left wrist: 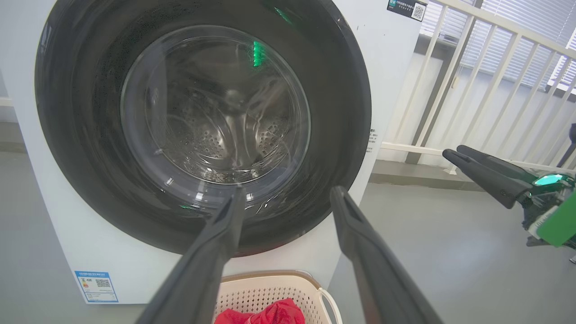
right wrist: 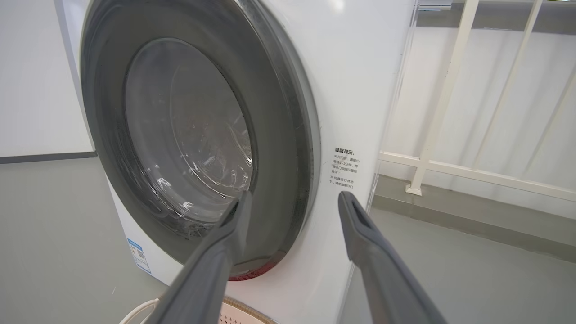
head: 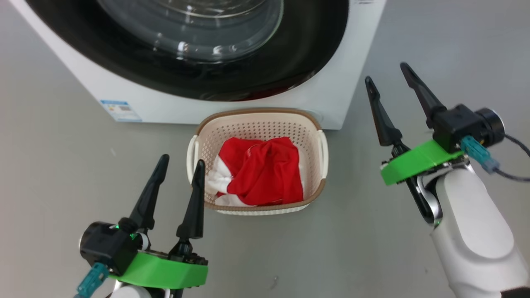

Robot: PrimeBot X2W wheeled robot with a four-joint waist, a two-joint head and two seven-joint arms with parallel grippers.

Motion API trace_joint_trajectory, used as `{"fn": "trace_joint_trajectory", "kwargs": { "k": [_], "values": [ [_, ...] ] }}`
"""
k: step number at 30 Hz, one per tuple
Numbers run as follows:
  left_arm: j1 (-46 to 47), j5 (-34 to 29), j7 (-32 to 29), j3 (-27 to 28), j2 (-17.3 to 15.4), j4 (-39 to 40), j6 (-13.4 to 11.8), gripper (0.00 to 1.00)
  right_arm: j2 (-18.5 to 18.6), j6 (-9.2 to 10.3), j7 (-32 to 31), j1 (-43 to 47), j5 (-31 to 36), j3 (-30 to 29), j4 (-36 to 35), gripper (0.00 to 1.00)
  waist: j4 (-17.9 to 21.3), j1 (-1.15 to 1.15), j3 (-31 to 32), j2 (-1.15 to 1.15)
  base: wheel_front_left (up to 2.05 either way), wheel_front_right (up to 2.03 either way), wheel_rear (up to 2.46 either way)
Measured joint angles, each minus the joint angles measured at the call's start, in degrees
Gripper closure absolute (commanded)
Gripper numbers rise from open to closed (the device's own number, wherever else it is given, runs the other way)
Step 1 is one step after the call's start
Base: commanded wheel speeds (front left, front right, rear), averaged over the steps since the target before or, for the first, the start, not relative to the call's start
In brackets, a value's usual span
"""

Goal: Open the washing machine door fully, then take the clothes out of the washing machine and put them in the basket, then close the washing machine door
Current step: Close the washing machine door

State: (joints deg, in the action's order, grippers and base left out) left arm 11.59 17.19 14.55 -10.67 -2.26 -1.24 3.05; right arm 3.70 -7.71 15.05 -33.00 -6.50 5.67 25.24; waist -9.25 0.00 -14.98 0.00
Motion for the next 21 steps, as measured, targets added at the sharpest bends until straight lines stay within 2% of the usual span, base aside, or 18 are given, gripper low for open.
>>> {"fn": "trace_joint_trajectory", "kwargs": {
  "k": [13, 21],
  "values": [
    [-3.78, -1.63, 0.0, 2.7, -0.03, 0.73, -0.07, 0.0, -0.42, 0.0, 0.0, 14.04, -1.11, -6.98, -11.63, 0.0, 5.46, 0.0, 6.5, 0.0, 0.0, 0.0, 0.0],
    [-6.32, -3.74, 0.0, 4.68, -0.08, 2.6, -0.07, 0.0, -0.73, 0.0, 0.0, 22.06, -3.11, -9.27, -14.73, 0.0, 7.93, 0.0, 10.21, 0.0, 0.0, 0.0, 0.0]
  ]
}}
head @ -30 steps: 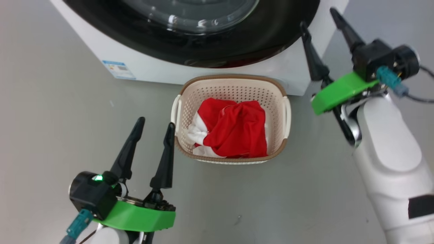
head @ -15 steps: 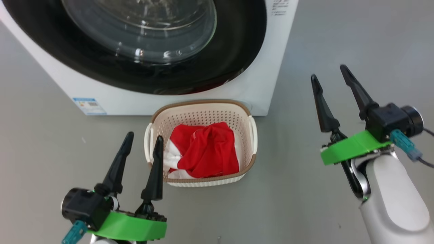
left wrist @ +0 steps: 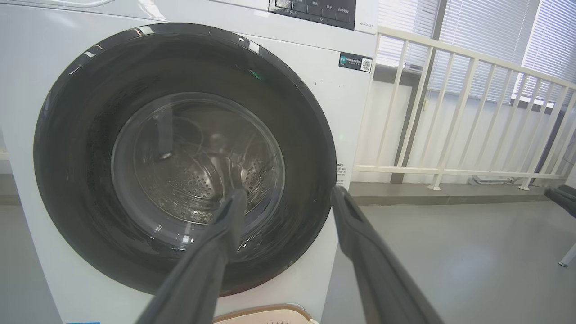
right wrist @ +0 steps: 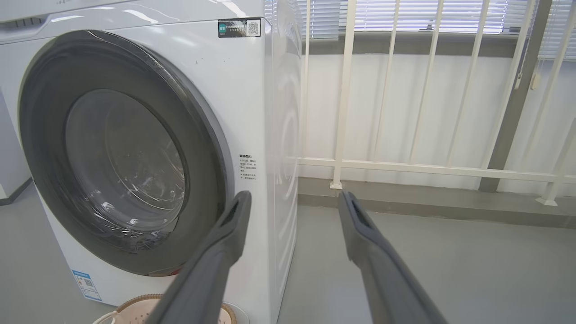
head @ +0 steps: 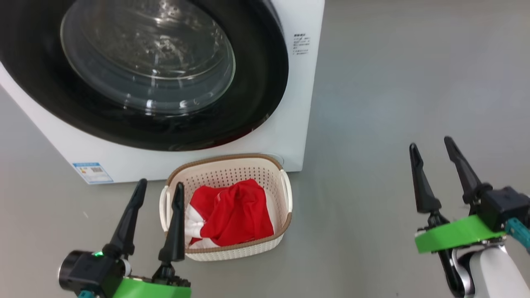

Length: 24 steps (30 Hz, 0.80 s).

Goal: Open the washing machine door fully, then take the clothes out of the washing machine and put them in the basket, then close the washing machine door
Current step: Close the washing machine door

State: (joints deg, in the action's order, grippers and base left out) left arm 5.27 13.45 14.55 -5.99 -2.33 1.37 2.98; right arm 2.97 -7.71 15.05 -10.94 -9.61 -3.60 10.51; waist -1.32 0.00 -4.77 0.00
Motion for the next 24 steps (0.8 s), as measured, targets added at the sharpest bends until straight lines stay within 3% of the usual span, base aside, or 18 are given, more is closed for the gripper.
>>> {"fn": "trace_joint_trajectory", "kwargs": {
  "k": [12, 24],
  "values": [
    [-4.58, -2.1, 0.0, 2.32, -0.05, -0.63, 0.02, 0.0, -0.42, 0.0, 0.0, 10.79, 0.24, -1.16, -5.27, 0.0, 1.62, 0.0, 4.56, 0.0, 0.0, 0.0, 0.0],
    [-5.68, -3.31, 0.0, 3.89, -0.14, -2.33, 0.07, 0.0, -0.85, 0.0, -0.01, 14.67, 0.52, -2.7, -7.01, 0.0, 1.79, 0.0, 6.24, 0.0, 0.0, 0.0, 0.0]
  ]
}}
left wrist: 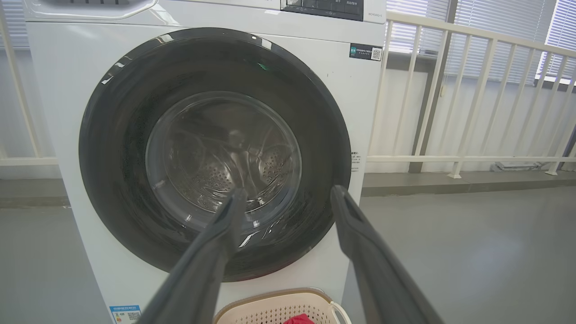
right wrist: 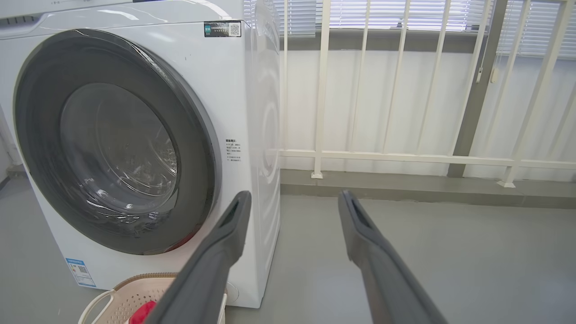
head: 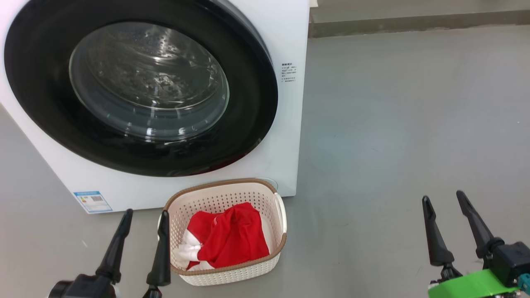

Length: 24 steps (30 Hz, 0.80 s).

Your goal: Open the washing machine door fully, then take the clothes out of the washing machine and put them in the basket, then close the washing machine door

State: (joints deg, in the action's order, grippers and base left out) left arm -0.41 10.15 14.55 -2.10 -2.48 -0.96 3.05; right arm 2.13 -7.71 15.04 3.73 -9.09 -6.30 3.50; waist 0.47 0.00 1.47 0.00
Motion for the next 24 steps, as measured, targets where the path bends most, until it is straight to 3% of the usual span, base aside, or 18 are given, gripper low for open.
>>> {"fn": "trace_joint_trajectory", "kwargs": {
  "k": [15, 16, 24],
  "values": [
    [-0.85, 0.19, 0.0, 0.02, 0.0, -0.27, 0.6, 0.0, -0.04, 0.0, 0.0, 0.86, 0.01, 0.56, -0.34, 0.0, 0.6, 0.0, 0.55, 0.0, 0.0, 0.0, 0.0],
    [-0.86, 0.18, -0.02, 0.01, 0.03, -0.36, 0.58, 1.0, -0.09, -0.01, 0.02, 0.87, 0.01, 0.6, -0.2, 1.0, 0.63, 0.0, 0.55, 0.0, 0.0, 0.0, 0.0],
    [-2.26, 2.13, -0.94, -0.22, 0.31, -4.5, 0.52, 1.0, -1.05, -0.01, -0.46, 2.19, -1.77, 1.14, 3.91, 1.0, 0.61, -0.01, 0.52, 0.0, 0.0, 0.0, 0.0]
  ]
}}
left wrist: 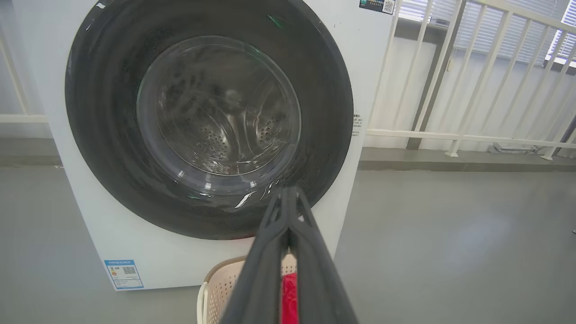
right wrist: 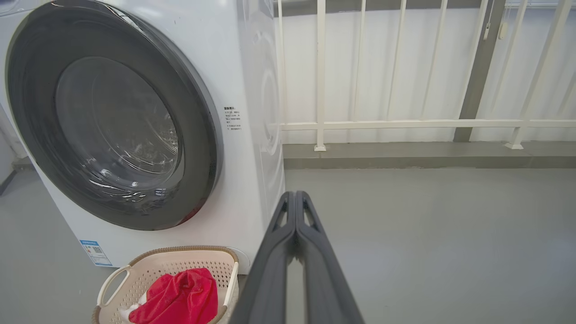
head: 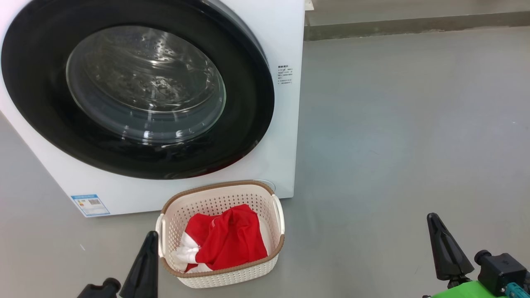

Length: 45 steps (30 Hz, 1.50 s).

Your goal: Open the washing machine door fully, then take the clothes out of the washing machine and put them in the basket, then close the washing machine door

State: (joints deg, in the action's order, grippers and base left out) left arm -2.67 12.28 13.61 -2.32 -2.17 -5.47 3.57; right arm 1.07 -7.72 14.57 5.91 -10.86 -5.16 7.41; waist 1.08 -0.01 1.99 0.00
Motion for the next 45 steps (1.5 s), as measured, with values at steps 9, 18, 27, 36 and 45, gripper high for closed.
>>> {"fn": "trace_joint_trajectory", "kwargs": {
  "k": [9, 18, 27, 36, 45],
  "values": [
    [0.05, 5.05, -1.49, 0.24, 0.0, -0.57, 0.01, 1.0, 0.02, 0.0, -1.51, -0.07, -5.44, -0.01, 0.34, 1.0, -0.07, 0.0, -0.15, 0.0, 0.0, 0.0, 0.0],
    [0.24, 10.95, -2.94, 0.66, 0.0, -1.24, 0.08, 1.0, 0.07, 0.0, -3.02, -0.26, -11.21, -0.04, 0.98, 1.0, -0.15, 0.0, -0.33, 0.0, 0.0, 0.0, 0.0],
    [0.3, 16.86, -4.14, 1.12, 0.0, -2.05, 0.49, 1.0, 0.13, 0.0, -4.33, -0.69, -17.45, -0.14, 1.65, 1.0, -0.23, 0.0, -0.49, 0.0, 0.0, 0.0, 0.0],
    [0.68, 22.49, -5.73, 1.77, 0.0, -2.69, 0.57, 1.0, 0.18, 0.01, -5.87, -1.63, -23.35, -0.25, 2.15, 1.0, -0.31, 0.0, -0.65, 0.0, 0.0, 0.0, 0.0],
    [1.65, 28.49, -7.05, 2.26, 0.0, -3.36, 0.96, 1.0, 0.23, 0.01, -7.15, -1.86, -29.18, -0.56, 2.78, 1.0, -0.39, 0.0, -0.8, 0.0, 0.0, 0.0, 0.0]
  ]
}}
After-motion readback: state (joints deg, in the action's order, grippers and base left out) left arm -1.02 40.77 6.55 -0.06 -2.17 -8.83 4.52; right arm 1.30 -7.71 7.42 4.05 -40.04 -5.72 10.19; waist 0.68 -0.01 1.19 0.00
